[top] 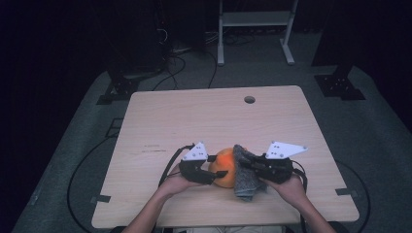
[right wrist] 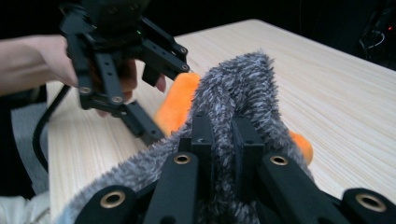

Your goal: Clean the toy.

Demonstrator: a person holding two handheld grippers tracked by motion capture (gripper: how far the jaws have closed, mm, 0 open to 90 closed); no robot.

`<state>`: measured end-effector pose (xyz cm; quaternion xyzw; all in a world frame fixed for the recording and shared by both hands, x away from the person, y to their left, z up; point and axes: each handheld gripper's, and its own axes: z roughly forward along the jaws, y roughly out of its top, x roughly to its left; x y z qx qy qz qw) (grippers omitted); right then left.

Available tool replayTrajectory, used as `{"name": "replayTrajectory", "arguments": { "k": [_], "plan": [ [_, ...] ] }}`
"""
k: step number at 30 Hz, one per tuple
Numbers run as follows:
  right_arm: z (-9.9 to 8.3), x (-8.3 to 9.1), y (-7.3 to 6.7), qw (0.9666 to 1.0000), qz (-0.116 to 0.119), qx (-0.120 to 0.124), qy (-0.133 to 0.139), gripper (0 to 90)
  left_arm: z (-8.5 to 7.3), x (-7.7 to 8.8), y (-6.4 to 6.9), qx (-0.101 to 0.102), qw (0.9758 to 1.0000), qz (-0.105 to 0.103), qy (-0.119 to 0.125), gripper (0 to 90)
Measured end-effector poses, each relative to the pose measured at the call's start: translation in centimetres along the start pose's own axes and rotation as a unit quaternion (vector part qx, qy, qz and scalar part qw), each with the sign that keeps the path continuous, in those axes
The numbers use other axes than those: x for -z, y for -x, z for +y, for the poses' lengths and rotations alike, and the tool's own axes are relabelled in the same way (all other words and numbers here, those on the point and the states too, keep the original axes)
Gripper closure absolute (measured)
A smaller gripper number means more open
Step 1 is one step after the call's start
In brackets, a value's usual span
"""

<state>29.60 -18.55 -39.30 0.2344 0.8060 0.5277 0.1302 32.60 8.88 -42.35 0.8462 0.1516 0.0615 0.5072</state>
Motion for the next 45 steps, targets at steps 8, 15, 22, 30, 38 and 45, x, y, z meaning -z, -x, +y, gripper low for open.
{"name": "replayTrajectory", "arguments": {
  "k": [8,15,22,30,38,45],
  "plan": [
    [-0.1,0.0,-0.9,0.9997,0.005,0.017,-0.02,81.2,0.0,-0.4,0.3,-0.002,1.0,0.005,0.005,37.8],
    [0.8,-1.2,-2.6,0.9975,0.038,0.055,-0.021,81.2,0.0,-0.5,1.2,-0.04,0.9991,0.004,-0.007,39.3],
    [-0.7,0.3,-1.4,0.999,0.031,0.026,-0.019,81.1,-0.2,-0.4,1.3,-0.059,0.9983,-0.001,-0.005,40.6],
    [-1.2,0.3,-0.6,0.9992,0.011,0.018,-0.034,81.2,-0.1,-0.8,0.6,0.001,0.9999,0.014,-0.006,22.4],
    [1.0,0.7,-1.8,0.9986,0.039,0.032,-0.017,81.1,0.0,-1.0,2.2,-0.083,0.9964,0.004,-0.019,38.3],
    [0.2,0.1,-1.1,0.9982,0.029,0.035,-0.04,81.4,-0.5,-0.4,1.7,-0.082,0.9965,0.0,-0.017,39.9]
  ]
}}
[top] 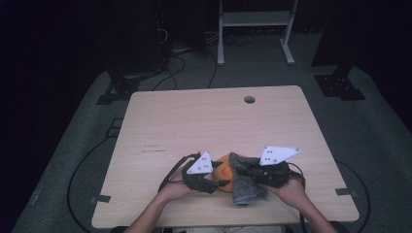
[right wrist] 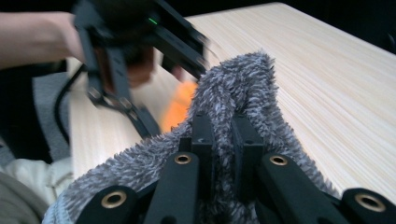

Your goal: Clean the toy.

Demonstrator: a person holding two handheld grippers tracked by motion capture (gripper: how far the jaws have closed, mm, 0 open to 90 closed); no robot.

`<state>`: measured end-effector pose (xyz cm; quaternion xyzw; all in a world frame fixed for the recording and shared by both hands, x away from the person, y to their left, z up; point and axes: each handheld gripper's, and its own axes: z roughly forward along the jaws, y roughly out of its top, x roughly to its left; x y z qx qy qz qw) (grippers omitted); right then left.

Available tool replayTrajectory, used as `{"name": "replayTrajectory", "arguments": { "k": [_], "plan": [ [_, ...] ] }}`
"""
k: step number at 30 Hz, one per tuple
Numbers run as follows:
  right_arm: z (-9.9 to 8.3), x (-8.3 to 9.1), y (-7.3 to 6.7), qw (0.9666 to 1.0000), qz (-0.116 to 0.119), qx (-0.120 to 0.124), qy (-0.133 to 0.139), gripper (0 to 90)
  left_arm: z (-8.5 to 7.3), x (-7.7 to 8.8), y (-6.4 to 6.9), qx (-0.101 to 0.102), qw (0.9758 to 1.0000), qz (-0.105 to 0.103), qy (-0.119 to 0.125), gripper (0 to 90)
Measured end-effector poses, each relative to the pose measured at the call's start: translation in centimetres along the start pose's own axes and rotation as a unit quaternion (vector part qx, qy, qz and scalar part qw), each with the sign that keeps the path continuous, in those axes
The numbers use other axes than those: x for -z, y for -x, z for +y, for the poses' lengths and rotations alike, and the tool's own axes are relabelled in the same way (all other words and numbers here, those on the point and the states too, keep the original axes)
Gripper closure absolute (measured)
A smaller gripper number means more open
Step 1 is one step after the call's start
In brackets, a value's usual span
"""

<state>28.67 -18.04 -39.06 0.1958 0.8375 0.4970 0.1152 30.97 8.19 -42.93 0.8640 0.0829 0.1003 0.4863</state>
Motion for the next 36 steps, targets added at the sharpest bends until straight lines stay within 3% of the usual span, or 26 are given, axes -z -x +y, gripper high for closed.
{"name": "replayTrajectory", "arguments": {
  "k": [3,7,10,16,20,23,27,30,33,34,36],
  "plan": [
    [-1.0,1.0,1.1,0.9995,-0.025,-0.021,-0.003,81.4,-0.3,0.2,-0.3,0.0,1.0,-0.009,0.001,40.3],
    [-0.7,1.5,1.1,0.9991,-0.012,-0.033,0.024,81.3,-0.4,0.1,-0.1,-0.016,0.9998,-0.014,0.005,40.2],
    [-0.7,0.9,0.8,0.9997,-0.013,-0.021,0.007,81.5,-0.5,0.2,0.0,-0.028,0.9995,-0.014,0.003,40.2],
    [-2.1,2.6,2.1,0.9983,-0.03,-0.049,-0.003,81.5,-0.4,0.1,0.3,-0.039,0.9991,-0.017,0.002,39.8],
    [-1.7,2.6,2.0,0.9985,-0.019,-0.051,0.008,81.4,-0.4,-0.1,0.5,-0.054,0.9984,-0.02,0.003,39.5],
    [-1.8,1.8,1.9,0.9989,-0.014,-0.044,0.0,81.6,-0.5,0.2,0.4,-0.052,0.9984,-0.02,0.001,39.4],
    [-2.7,2.4,2.6,0.998,-0.018,-0.06,-0.01,81.6,-0.4,0.1,0.4,-0.053,0.9983,-0.021,0.001,39.2],
    [-2.5,3.2,2.4,0.9971,-0.004,-0.075,0.013,81.6,-0.3,0.0,0.6,-0.061,0.9979,-0.023,0.001,39.1],
    [-0.9,2.6,1.5,0.9982,0.018,-0.056,0.012,81.5,0.0,-0.3,1.0,-0.071,0.9972,-0.024,-0.004,39.0],
    [0.2,1.6,1.1,0.9987,0.03,-0.041,0.004,81.5,0.2,-0.3,1.2,-0.08,0.9965,-0.023,-0.007,39.0],
    [0.6,1.0,0.9,0.9991,0.032,-0.029,-0.003,81.5,0.3,-0.4,1.5,-0.095,0.9951,-0.02,-0.013,39.0]
  ]
}}
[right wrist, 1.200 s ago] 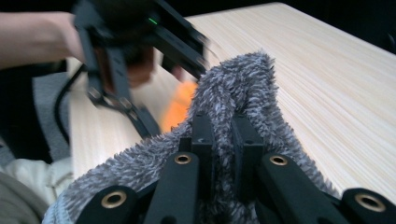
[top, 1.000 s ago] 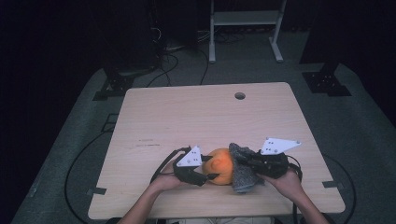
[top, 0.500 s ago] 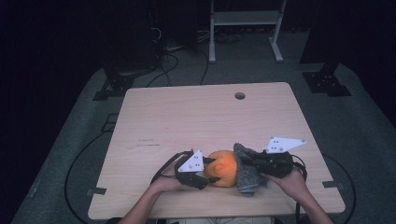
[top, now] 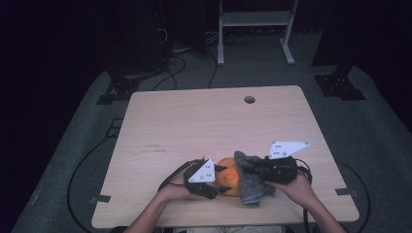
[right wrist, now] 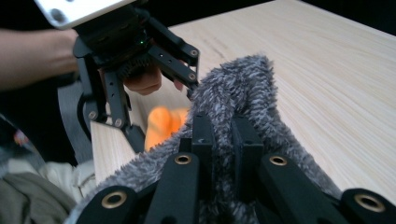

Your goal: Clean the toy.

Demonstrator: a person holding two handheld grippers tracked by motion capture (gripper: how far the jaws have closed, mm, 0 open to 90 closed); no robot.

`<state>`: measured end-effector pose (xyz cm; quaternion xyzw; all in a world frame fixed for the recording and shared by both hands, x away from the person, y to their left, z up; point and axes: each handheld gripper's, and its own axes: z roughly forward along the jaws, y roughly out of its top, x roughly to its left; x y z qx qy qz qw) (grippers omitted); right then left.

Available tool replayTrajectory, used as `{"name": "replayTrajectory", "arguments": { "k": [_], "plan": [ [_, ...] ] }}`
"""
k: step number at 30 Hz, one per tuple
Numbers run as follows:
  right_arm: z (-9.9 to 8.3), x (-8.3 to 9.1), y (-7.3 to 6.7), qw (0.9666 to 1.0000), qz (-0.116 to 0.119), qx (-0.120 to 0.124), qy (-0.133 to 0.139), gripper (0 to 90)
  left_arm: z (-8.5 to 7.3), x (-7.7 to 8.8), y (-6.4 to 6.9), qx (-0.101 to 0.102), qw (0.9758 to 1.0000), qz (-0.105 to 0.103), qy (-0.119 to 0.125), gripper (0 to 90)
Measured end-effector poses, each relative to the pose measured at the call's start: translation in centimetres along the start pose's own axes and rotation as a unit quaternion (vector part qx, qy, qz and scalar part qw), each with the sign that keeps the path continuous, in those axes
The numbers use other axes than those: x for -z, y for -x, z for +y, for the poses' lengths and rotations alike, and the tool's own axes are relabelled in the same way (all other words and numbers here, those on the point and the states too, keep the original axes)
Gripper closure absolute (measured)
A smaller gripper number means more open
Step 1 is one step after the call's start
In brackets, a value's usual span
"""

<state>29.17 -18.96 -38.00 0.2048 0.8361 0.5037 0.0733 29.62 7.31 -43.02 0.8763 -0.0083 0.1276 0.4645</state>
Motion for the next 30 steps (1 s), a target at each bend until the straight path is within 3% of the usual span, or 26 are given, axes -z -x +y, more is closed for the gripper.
{"name": "replayTrajectory", "arguments": {
  "k": [2,5,12,14,16,18,19,23,27,29,30],
  "plan": [
    [0.4,-1.0,-0.1,0.9998,-0.001,0.01,-0.018,81.7,-0.1,0.1,0.0,-0.002,1.0,0.0,-0.001,38.8],
    [-0.1,-1.0,0.7,0.9999,-0.002,-0.004,-0.016,81.7,-0.3,0.1,-0.1,0.005,1.0,0.0,0.006,38.9],
    [-2.9,1.2,2.3,0.9979,-0.047,-0.042,-0.012,81.6,-0.5,0.0,-0.3,0.009,0.9999,-0.005,0.011,37.9],
    [-3.1,1.5,2.3,0.9977,-0.049,-0.047,-0.006,81.5,-0.5,-0.1,-0.3,0.01,0.9999,-0.004,0.012,37.6],
    [-3.0,1.8,1.6,0.9981,-0.032,-0.048,0.022,81.6,-0.5,-0.2,-0.4,0.012,0.9998,-0.004,0.013,37.4],
    [-2.7,1.3,0.8,0.9988,-0.042,-0.022,0.01,81.6,-0.5,-0.1,-0.5,0.011,0.9999,-0.005,0.012,37.4],
    [-2.7,1.1,0.9,0.9988,-0.042,-0.021,0.01,81.7,-0.6,0.0,-0.5,0.015,0.9998,-0.003,0.012,37.4],
    [-3.7,1.5,2.1,0.9976,-0.047,-0.048,0.012,81.7,-1.0,0.4,-0.9,0.025,0.9996,-0.001,0.015,37.3],
    [-5.1,2.2,2.2,0.9961,-0.061,-0.063,0.004,81.7,-1.3,0.5,-1.4,0.043,0.9989,-0.005,0.021,37.2],
    [-5.3,2.6,2.1,0.9955,-0.059,-0.072,0.016,81.7,-1.3,0.4,-1.4,0.046,0.9986,-0.007,0.024,37.2],
    [-4.7,2.5,1.7,0.9961,-0.055,-0.064,0.025,81.7,-1.3,0.4,-1.4,0.043,0.9988,-0.006,0.022,37.2]
  ]
}}
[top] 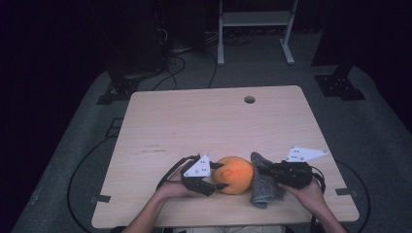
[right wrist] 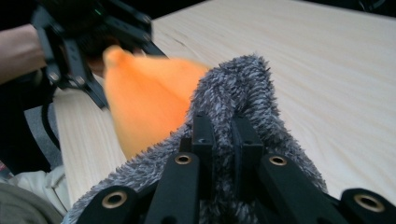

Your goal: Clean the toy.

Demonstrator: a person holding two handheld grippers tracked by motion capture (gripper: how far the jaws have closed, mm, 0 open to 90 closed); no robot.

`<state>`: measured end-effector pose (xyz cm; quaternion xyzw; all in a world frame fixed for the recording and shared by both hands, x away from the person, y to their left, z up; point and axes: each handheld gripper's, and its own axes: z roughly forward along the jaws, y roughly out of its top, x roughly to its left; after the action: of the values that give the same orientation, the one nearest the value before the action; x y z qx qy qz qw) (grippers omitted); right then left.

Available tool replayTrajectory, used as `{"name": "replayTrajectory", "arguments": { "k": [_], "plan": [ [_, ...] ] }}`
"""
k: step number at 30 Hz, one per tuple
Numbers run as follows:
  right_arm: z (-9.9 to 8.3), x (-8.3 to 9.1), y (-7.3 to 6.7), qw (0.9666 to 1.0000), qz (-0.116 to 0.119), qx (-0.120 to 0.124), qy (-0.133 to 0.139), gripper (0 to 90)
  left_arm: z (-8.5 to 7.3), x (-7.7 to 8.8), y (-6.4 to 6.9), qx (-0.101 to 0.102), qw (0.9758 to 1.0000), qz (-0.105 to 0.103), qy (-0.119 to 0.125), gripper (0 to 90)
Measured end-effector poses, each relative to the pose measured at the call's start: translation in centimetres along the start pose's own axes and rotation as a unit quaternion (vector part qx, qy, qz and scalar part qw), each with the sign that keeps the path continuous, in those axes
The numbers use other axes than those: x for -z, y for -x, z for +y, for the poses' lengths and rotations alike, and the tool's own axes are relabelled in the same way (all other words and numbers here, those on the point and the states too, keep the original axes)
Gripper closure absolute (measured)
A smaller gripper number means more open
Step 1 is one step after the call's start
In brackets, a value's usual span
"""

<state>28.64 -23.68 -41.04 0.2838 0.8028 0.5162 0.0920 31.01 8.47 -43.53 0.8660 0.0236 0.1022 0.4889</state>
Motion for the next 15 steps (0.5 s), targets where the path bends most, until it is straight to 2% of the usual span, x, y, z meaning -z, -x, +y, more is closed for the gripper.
{"name": "replayTrajectory", "arguments": {
  "k": [1,4,10,12,15],
  "plan": [
    [0.0,0.0,0.0,1.0,0.0,0.0,0.0,81.7,0.1,-0.1,0.1,-0.001,1.0,0.001,0.0,37.2],
    [0.8,-0.7,-0.6,0.9998,0.002,0.02,-0.003,81.7,0.0,0.1,0.1,-0.001,1.0,0.003,-0.004,37.2],
    [-0.3,-1.0,-0.2,0.9997,-0.01,0.012,-0.018,81.7,-0.2,0.4,-0.3,0.02,0.9998,0.0,0.004,37.3],
    [0.0,-0.4,-0.7,0.9999,-0.009,0.014,0.0,81.8,-0.2,0.4,-0.4,0.026,0.9996,0.001,0.004,37.5],
    [0.6,-0.5,-1.2,0.9996,-0.004,0.026,0.004,81.7,-0.1,0.2,-0.4,0.031,0.9995,0.005,0.004,37.6]
  ]
}}
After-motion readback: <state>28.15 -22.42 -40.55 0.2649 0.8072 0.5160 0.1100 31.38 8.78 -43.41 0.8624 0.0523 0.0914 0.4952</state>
